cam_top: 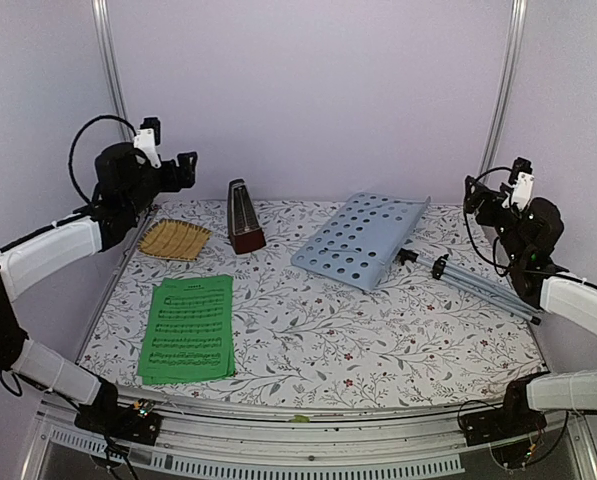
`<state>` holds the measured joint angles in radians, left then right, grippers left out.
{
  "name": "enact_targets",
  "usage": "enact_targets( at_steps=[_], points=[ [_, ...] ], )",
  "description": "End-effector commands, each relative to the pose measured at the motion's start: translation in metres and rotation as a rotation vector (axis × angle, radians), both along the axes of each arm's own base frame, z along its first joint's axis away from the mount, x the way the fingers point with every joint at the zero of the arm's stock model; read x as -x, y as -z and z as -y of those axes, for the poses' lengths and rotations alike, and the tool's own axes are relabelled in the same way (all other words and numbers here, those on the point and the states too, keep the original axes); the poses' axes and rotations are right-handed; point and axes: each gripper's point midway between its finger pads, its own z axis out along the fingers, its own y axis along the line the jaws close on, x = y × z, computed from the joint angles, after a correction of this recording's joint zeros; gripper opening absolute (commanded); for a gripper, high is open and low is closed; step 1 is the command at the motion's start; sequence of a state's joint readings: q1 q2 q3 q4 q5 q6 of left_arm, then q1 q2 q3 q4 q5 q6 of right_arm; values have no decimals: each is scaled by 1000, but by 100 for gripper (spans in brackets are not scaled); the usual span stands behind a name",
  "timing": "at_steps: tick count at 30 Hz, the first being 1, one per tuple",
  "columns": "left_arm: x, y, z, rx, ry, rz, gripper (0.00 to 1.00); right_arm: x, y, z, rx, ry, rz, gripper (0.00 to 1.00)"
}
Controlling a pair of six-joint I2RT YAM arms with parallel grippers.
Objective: Set up the instrument practice props
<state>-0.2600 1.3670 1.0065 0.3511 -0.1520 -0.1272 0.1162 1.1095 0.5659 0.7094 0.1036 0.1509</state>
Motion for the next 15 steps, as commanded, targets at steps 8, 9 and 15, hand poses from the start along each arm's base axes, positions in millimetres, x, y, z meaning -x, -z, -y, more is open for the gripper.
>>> enact_targets(
  at_steps=[8,9,15],
  points=[
    [25,-1,71,126,214,-294,96,-13,48,-14,-141,105,-383,99],
    [24,-2,73,130,223,-312,96,-13,52,-5,-203,152,-385,99],
    [34,19,114,131,319,-410,95,-40,68,-28,-314,-34,-538,97]
  ],
)
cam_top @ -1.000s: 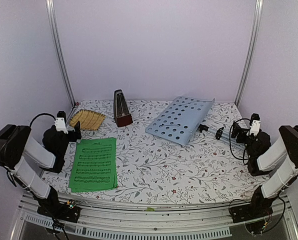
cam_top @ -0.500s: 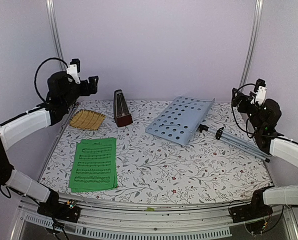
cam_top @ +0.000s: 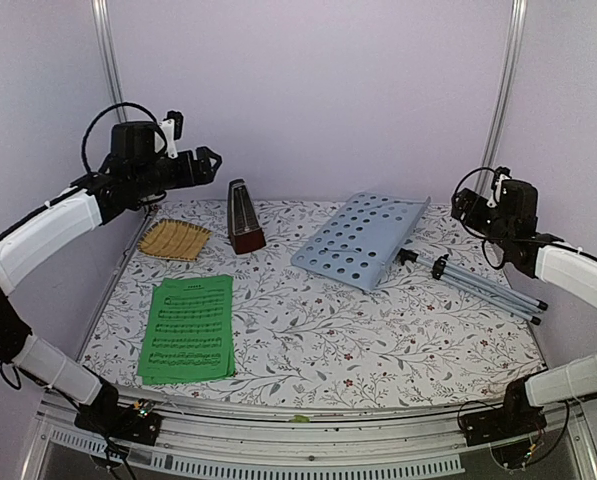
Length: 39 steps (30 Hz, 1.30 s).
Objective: Set up the instrument practice props
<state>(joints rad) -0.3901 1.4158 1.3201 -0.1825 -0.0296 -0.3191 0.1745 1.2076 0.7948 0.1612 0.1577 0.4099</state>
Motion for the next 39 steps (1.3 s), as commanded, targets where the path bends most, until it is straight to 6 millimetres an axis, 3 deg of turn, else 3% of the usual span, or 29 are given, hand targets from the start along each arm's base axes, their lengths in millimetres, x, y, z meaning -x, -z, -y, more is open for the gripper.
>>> enact_targets(
  at_steps=[1,10,20,32,39],
  points=[
    [16,26,42,22,110,-109,95,-20,19,-13,-159,-20,-180,95],
    [35,45,98,76,188,-155,96,-79,91,-63,-245,-34,-453,81],
    [52,55,114,92,205,-183,96,-109,155,-92,-262,-12,-561,73],
    [75,62,113,193,245,-177,96,-115,167,-120,-389,-139,-514,56],
    [85,58,111,251,273,-145,95,-116,171,-130,-472,-178,-514,54]
  ],
)
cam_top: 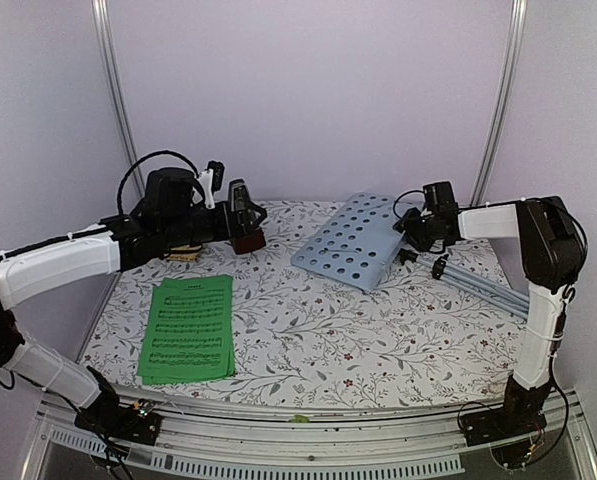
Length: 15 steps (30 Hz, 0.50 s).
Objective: Set up the instrument practice props
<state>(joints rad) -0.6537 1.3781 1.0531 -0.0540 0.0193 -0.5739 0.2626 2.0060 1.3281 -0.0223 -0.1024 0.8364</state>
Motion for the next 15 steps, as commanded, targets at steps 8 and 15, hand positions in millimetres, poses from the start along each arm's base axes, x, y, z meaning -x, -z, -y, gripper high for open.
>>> enact_targets(
  at_steps=[8,15],
  points=[
    [19,-17,9,144,65,45,95,-1,6,-26,-239,-82,12,42],
    [36,-12,0,241,65,53,95,5,-30,-43,-416,-146,48,14]
  ],
)
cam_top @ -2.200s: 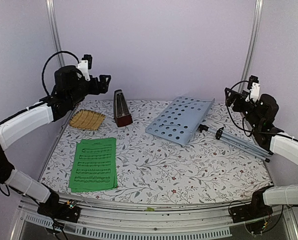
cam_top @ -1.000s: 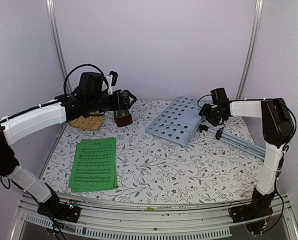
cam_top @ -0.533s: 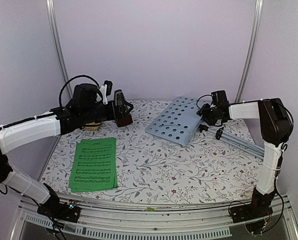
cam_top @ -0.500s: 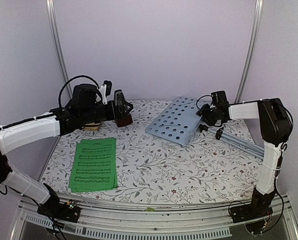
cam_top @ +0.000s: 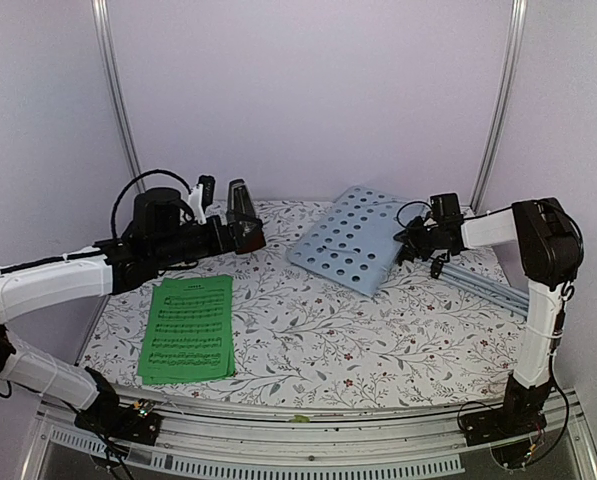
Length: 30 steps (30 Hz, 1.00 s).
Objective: Set up the instrument practice props
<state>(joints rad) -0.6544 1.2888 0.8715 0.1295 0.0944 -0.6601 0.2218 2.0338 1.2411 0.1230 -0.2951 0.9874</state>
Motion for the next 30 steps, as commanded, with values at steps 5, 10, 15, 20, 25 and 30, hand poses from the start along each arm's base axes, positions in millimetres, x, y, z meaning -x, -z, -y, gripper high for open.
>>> enact_targets(
  at_steps=[5,10,15,20,25,30],
  points=[
    [24,-18,-13,175,-6,84,95,4,-98,-47,-314,-156,175,5],
    [38,-12,-29,227,-34,127,96,15,-151,-56,-417,-183,219,3],
    [50,-7,-43,268,-53,197,95,30,-207,-65,-506,-209,283,3],
    [56,-4,-37,284,-20,265,95,51,-265,-80,-592,-261,344,2],
    [54,-7,-13,308,48,322,94,75,-320,-99,-663,-324,416,2],
    [44,-3,21,345,125,346,90,101,-369,-125,-743,-398,465,2]
  ],
)
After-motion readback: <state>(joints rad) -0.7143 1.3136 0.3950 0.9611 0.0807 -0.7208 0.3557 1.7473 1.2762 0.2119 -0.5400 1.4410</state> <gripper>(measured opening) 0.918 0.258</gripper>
